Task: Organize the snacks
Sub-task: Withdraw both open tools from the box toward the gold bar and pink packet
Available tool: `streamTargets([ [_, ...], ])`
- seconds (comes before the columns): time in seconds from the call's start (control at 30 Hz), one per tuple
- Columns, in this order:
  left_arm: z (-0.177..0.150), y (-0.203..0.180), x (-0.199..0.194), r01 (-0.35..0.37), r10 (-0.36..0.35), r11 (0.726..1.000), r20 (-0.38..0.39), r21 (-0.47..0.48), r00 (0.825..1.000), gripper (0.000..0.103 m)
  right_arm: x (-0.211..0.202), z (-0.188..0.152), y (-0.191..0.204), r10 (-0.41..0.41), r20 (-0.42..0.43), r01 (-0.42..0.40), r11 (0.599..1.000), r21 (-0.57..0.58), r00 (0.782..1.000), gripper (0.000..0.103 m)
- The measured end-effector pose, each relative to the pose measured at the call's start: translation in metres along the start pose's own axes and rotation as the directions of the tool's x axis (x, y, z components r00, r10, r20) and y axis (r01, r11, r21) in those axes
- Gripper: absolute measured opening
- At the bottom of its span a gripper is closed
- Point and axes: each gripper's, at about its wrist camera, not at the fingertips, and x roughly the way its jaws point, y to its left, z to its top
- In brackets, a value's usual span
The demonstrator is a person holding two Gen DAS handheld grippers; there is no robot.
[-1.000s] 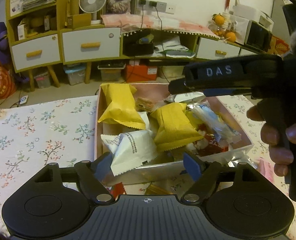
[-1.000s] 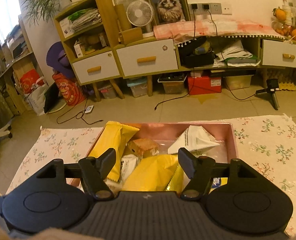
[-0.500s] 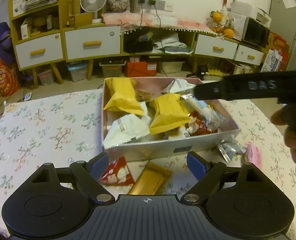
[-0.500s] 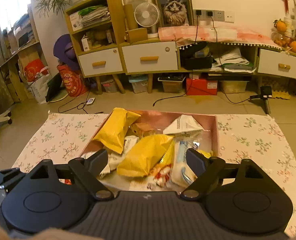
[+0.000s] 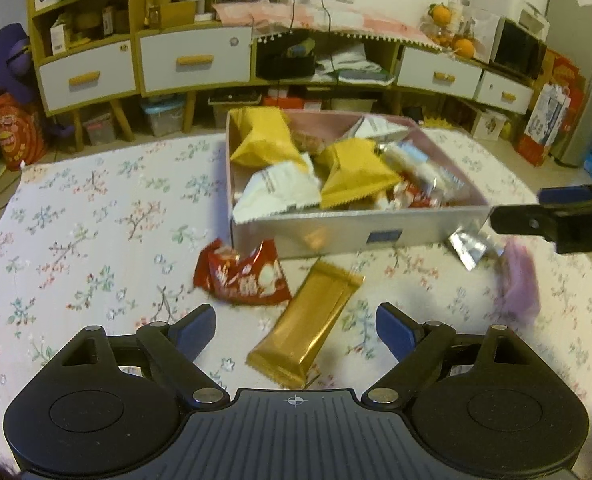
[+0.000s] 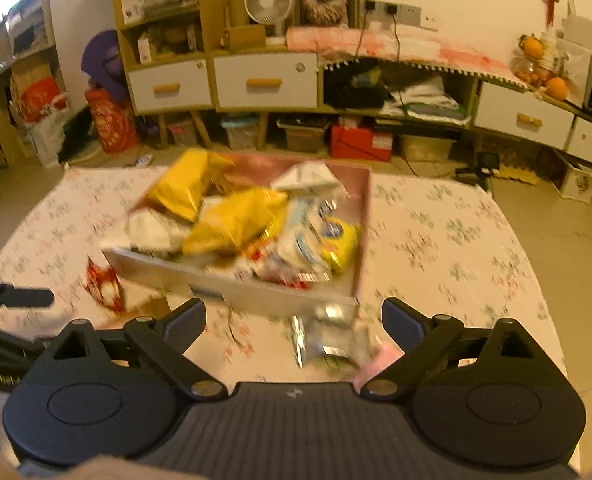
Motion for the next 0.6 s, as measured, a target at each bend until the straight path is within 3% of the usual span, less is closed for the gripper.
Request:
streamTargets([
  [0.33,-0.015,-0.005,0.018,-0.013,0.014,0.999,-0.021,0.042,1.000,0.089,0.010,-0.032,-0.012,-0.104,-0.109,0.109,0.993,0.038,0.989,0.097],
  [0.6,-0.018,-0.011,0.034,-0.033,0.035,0.998,-0.033,0.060,0.999,0.083,0.026,-0.053,-0.018,-0.115,-0.188,0.132,0.988,0.080,0.976,0.092],
])
